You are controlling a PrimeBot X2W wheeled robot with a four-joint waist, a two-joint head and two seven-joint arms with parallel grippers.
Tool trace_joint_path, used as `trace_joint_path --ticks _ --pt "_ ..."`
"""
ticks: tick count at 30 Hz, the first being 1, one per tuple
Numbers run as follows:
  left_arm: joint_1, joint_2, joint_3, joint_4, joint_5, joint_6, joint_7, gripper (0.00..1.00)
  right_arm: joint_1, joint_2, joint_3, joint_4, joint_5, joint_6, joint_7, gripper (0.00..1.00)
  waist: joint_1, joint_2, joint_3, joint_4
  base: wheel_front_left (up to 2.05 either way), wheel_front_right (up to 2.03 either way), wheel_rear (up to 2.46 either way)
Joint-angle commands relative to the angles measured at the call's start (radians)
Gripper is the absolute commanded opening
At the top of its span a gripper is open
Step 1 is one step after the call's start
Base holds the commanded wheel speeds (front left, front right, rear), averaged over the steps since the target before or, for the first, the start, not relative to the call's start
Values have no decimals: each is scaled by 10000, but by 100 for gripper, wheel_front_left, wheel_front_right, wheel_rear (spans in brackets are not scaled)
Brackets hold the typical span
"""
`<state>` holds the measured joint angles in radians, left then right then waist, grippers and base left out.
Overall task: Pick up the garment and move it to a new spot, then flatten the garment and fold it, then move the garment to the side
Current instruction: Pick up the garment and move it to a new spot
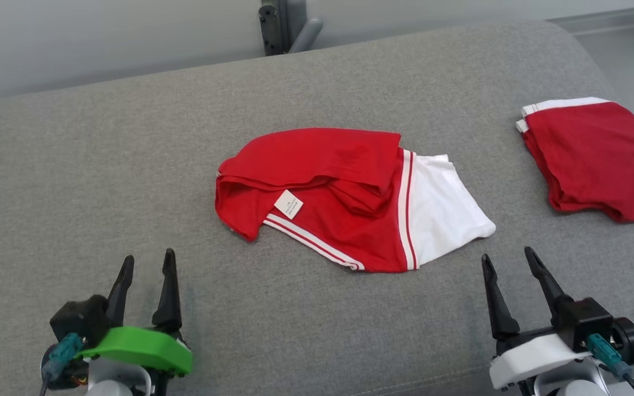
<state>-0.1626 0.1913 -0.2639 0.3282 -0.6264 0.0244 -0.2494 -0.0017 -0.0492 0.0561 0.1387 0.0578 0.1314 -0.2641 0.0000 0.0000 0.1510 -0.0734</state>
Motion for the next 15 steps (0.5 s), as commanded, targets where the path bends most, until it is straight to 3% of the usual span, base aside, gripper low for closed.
trace_joint_path --ticks 1,6,15 --pt "382 206 33 -239 383 135 -108 100 284 -31 -144 -102 -120 -15 0 100 0 0 -615 593 0 0 0" --pt "1643 502 332 -1087 1843 153 -163 100 1020 -125 -927 -331 -388 -15 0 100 0 0 -1267 1130 0 0 0" --pt "2575 17 918 -1422 3195 -674 -170 100 1504 -70 -1467 -712 -289 -15 0 100 0 0 -1652 1327 0 0 0"
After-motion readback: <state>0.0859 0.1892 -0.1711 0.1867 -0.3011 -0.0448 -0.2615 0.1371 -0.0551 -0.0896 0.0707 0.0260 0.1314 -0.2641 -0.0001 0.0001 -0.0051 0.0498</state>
